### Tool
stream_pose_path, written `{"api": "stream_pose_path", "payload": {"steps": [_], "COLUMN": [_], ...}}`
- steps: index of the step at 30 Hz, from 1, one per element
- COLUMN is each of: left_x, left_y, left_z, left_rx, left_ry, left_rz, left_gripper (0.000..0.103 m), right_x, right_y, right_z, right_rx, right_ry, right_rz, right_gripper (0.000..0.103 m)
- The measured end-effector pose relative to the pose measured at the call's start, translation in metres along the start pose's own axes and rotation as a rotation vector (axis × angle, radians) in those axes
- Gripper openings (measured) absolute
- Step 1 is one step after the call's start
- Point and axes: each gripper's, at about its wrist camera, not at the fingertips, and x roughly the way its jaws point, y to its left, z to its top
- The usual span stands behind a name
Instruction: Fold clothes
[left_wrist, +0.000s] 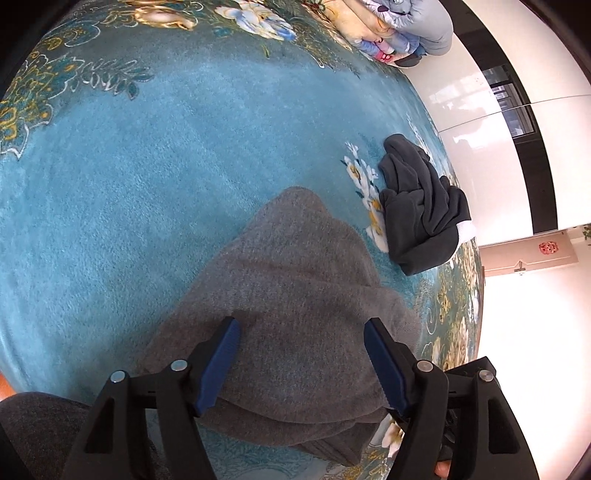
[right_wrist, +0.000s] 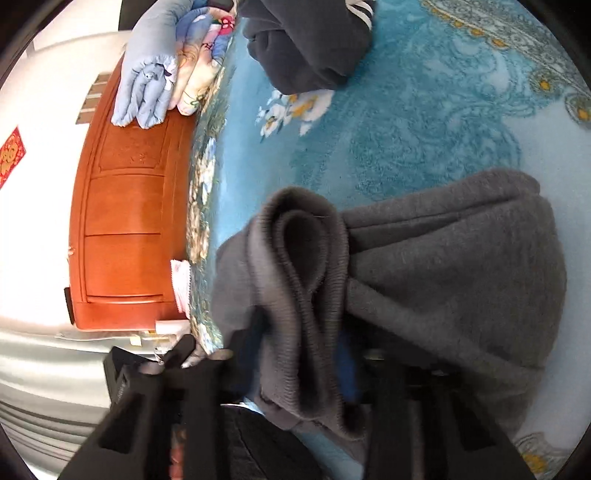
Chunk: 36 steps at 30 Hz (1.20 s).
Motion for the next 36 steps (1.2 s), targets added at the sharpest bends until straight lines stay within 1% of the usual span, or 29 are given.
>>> {"api": "stream_pose_path", "payload": {"steps": [1,2,5,7,8,9,12,13,14,17,19,21,22,23,25,26,28,29,31,32,34,35,36], "left_x": [0.0,-0.001,-0.011,-0.017,-0.019,-0.018,-0.008,-0.003,0.004,0.021,0.032,0.037,0.038,0.038,0.032,0.028,0.016,0.013,0.008,0.012,0.021,0.027,0.034], "left_y": [0.0,-0.001,-0.005,-0.009,-0.01,-0.011,-0.014,-0.015,-0.018,-0.029,-0.036,-0.036,-0.035,-0.034,-0.03,-0.027,-0.029,-0.034,-0.045,-0.053,-0.073,-0.082,-0.091], "left_z": [0.0,0.0,-0.001,-0.002,-0.003,-0.003,-0.003,-0.003,-0.004,-0.007,-0.013,-0.018,-0.019,-0.019,-0.016,-0.015,-0.011,-0.009,-0.005,-0.004,-0.001,0.0,0.001], "left_rx": [0.002,0.004,0.034,0.07,0.082,0.088,0.103,0.106,0.116,0.174,0.227,0.252,0.254,0.249,0.221,0.207,0.197,0.208,0.236,0.256,0.296,0.316,0.34], "left_ry": [-0.003,-0.007,-0.037,-0.039,-0.035,-0.021,0.036,0.061,0.091,0.16,0.198,0.222,0.226,0.224,0.201,0.186,0.144,0.124,0.093,0.096,0.114,0.124,0.132], "left_rz": [-0.006,-0.015,-0.089,-0.159,-0.182,-0.187,-0.179,-0.165,-0.131,-0.028,0.066,0.116,0.124,0.12,0.075,0.046,-0.018,-0.04,-0.076,-0.085,-0.102,-0.106,-0.107], "left_gripper": [0.074,0.074,0.074,0.074,0.074,0.074,0.074,0.074,0.074,0.074,0.074,0.074,0.074,0.074,0.074,0.074,0.074,0.074,0.074,0.074,0.074,0.074,0.074], "right_x": [-0.003,-0.006,-0.024,-0.044,-0.054,-0.064,-0.095,-0.1,-0.101,-0.093,-0.081,-0.078,-0.078,-0.078,-0.083,-0.085,-0.099,-0.104,-0.114,-0.117,-0.111,-0.105,-0.096], "right_y": [0.008,0.016,0.038,0.054,0.06,0.065,0.06,0.049,0.039,-0.013,-0.047,-0.063,-0.068,-0.072,-0.06,-0.055,-0.042,-0.033,-0.01,0.002,0.021,0.03,0.038], "right_z": [-0.002,-0.004,-0.009,-0.015,-0.019,-0.023,-0.033,-0.037,-0.04,-0.049,-0.054,-0.056,-0.056,-0.056,-0.053,-0.051,-0.046,-0.043,-0.039,-0.038,-0.034,-0.032,-0.032], "right_rx": [-0.021,-0.043,-0.07,-0.106,-0.128,-0.149,-0.173,-0.162,-0.15,-0.05,0.03,0.098,0.12,0.142,0.111,0.098,0.077,0.05,-0.033,-0.087,-0.17,-0.213,-0.253], "right_ry": [-0.013,-0.026,-0.086,-0.12,-0.129,-0.137,-0.16,-0.165,-0.164,-0.15,-0.14,-0.142,-0.14,-0.138,-0.106,-0.099,-0.111,-0.128,-0.174,-0.194,-0.187,-0.177,-0.167], "right_rz": [-0.005,-0.011,0.061,0.111,0.123,0.135,0.127,0.097,0.073,-0.046,-0.109,-0.077,-0.064,-0.051,-0.085,-0.103,-0.172,-0.226,-0.314,-0.334,-0.313,-0.301,-0.301], "right_gripper": [0.018,0.017,0.015,0.015,0.015,0.015,0.015,0.015,0.015,0.015,0.015,0.016,0.016,0.017,0.024,0.024,0.025,0.025,0.025,0.025,0.025,0.031,0.033]}}
